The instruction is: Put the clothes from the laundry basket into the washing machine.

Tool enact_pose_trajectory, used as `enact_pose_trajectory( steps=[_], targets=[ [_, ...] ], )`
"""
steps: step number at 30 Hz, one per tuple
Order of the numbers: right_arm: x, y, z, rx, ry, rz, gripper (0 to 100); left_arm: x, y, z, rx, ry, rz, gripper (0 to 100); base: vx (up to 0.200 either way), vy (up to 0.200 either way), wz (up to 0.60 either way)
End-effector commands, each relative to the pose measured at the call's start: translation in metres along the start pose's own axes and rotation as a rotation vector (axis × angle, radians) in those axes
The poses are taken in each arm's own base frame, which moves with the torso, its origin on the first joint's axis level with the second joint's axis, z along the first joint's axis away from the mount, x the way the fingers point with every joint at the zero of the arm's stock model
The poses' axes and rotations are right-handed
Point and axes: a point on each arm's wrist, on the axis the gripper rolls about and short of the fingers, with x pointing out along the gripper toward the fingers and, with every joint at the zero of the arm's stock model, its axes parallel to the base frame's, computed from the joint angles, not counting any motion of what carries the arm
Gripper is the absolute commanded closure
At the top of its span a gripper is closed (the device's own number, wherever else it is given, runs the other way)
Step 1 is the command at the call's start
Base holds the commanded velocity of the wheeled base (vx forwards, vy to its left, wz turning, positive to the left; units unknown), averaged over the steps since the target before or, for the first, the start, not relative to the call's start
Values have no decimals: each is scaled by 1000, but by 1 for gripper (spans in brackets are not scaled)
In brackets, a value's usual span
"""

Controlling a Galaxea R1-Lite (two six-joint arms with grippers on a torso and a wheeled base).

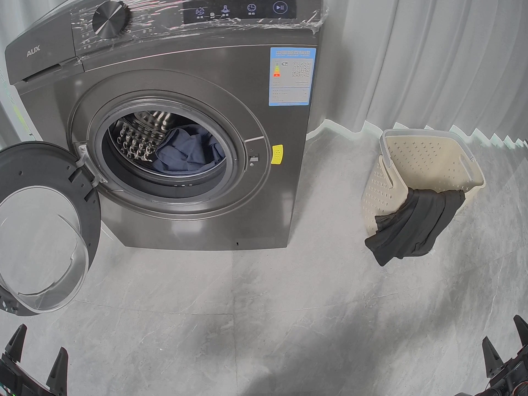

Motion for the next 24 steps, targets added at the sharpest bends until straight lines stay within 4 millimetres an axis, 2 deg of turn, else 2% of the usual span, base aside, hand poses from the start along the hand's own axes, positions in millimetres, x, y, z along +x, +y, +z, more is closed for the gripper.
enact_pose_trajectory(
  steps=[1,24],
  targets=[
    [-1,0,0,-1,-8,-1,0,0,0,-5,-1,4,-1,0,0,-200,0],
    [-1,0,-1,0,-6,-1,0,0,0,-5,3,4,-5,0,0,-200,0]
  ],
)
